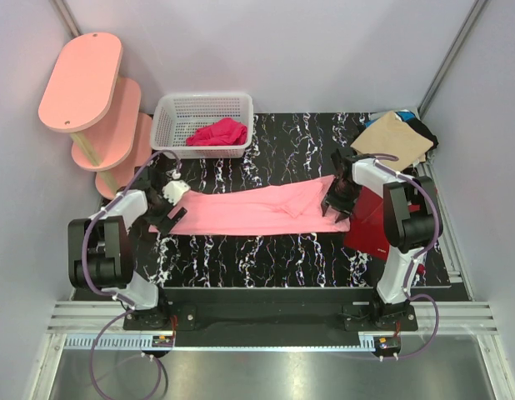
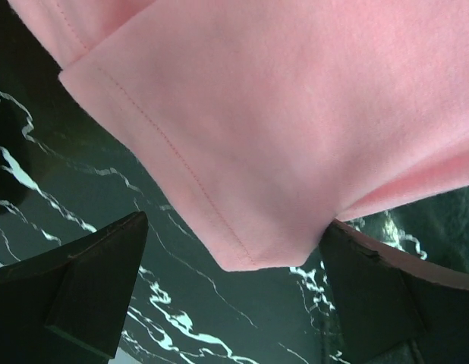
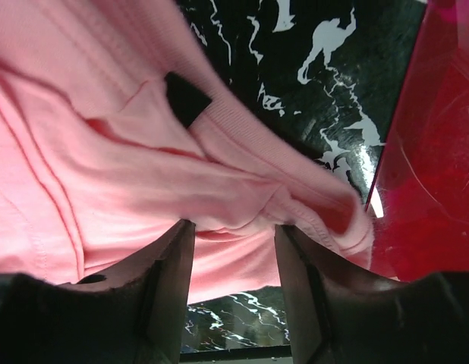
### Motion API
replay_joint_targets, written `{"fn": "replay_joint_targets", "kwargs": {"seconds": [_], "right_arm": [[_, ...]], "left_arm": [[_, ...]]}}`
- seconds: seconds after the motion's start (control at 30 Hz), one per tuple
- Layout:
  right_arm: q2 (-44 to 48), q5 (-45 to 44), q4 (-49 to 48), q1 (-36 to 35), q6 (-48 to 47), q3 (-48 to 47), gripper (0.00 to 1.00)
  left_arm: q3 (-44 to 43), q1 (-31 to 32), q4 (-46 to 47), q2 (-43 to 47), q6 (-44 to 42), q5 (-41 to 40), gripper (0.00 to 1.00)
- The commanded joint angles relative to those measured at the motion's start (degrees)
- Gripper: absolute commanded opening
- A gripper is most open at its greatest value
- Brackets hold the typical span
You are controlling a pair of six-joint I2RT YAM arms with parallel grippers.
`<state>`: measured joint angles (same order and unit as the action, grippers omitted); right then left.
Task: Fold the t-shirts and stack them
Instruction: Fold the other side of the tshirt into a rectangle
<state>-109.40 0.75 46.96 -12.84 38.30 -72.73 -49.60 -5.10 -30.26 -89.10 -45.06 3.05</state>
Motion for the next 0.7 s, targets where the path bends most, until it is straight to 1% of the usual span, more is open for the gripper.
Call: {"fn": "replay_joint_targets", "kwargs": {"seconds": [0.0, 0.03, 0.07, 0.13, 0.17, 0.23, 0.27, 0.37, 0.43, 0.53, 0.6, 0.67], "right_arm": [[0.33, 0.9, -1.43, 0.8, -1.48, -0.13, 0.53], [0.68, 2.66, -1.43, 0.54, -1.57, -0.83, 0.53], [1.38, 3.11, -1.35, -0.59, -1.57, -1.36, 0.53], [3.67, 3.2, -0.64, -1.74, -1.65, -3.81, 0.53], [4.19, 3.11, 0.14, -2.79, -1.57, -4.78, 0.53], [5.78, 2.85, 1.29, -3.5, -1.13, -8.11, 0.53], [6.3, 2.76, 1.99, -3.94, -0.6, -9.09, 0.53], [7.45, 2.15, 2.26, -5.79, -0.16, -11.38, 0.54], [7.01, 1.79, 2.17, -7.02, -0.16, -12.35, 0.54], [4.47, 3.72, 2.08, -8.16, 0.19, -13.23, 0.54], [3.42, 3.73, 2.17, -9.13, 0.45, -13.75, 0.54], [3.06, 4.08, 1.82, -10.88, 0.54, -14.02, 0.54]], "left_arm": [[3.38, -1.66, -5.24, 2.42, -3.64, -4.28, 0.99], [2.68, -1.66, -6.29, 3.14, -3.37, -3.5, 0.99], [0.67, -1.58, -9.26, 4.01, -2.85, -3.4, 0.99], [-2.24, -1.05, -12.96, 7.08, -2.23, -0.17, 0.99], [-5.38, -0.35, -16.37, 8.23, -1.53, 0.55, 0.99], [-8.83, 0.88, -19.91, 10.77, -0.74, 3.17, 0.99], [-12.24, 2.28, -22.8, 11.31, 0.31, 3.89, 0.99], [-17.45, 4.83, -26.94, 11.84, 2.33, 6.79, 0.99], [-18.68, 7.29, -27.04, 11.15, 3.22, 8.02, 0.99], [-19.82, 10.98, -25.9, 5.97, 5.15, 8.9, 0.99], [-20.53, 11.6, -24.85, 0.54, 6.21, 9.17, 0.99], [-21.23, 11.7, -22.93, -2.56, 6.74, 8.91, 0.99]]}}
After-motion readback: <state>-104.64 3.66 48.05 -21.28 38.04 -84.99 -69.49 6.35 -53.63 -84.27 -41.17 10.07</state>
